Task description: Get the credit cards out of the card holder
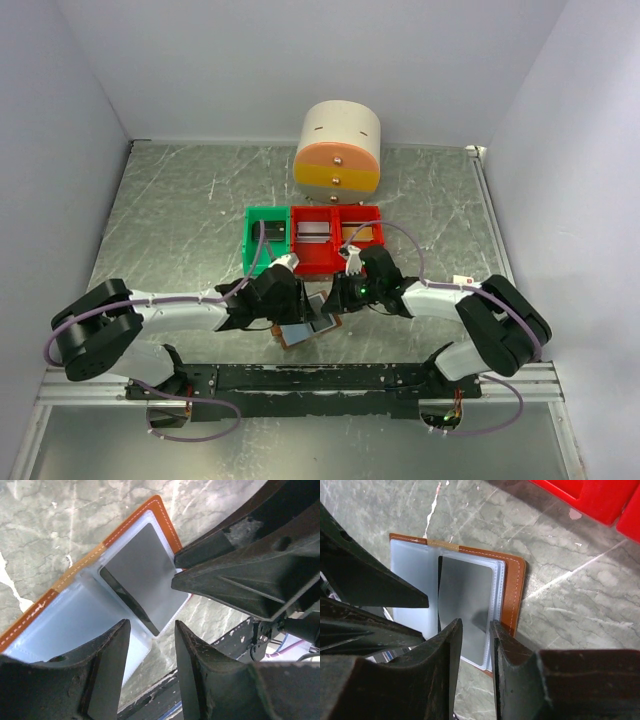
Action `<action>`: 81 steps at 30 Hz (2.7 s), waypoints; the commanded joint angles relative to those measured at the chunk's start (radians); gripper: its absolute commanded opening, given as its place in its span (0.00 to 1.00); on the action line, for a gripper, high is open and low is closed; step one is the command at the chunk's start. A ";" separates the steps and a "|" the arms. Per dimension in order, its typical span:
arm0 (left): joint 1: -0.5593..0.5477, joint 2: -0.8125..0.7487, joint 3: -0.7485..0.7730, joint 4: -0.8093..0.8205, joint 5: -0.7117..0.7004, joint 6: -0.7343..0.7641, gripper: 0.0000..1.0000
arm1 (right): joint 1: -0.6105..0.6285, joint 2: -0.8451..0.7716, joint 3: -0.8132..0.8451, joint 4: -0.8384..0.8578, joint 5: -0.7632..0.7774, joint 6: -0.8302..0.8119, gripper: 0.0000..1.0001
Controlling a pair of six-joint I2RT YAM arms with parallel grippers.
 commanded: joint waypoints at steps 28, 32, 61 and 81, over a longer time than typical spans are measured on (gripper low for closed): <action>-0.003 0.024 -0.201 0.279 -0.073 -0.221 0.17 | -0.009 0.054 -0.001 -0.016 -0.032 -0.030 0.26; -0.003 -0.008 -0.206 0.246 -0.086 -0.218 0.07 | -0.009 0.051 -0.001 -0.015 -0.028 -0.030 0.26; -0.003 0.008 -0.227 0.293 -0.074 -0.252 0.15 | -0.010 0.067 0.007 -0.025 -0.032 -0.038 0.25; -0.004 -0.016 -0.201 0.213 -0.086 -0.216 0.14 | -0.008 -0.124 0.066 -0.064 0.029 0.051 0.34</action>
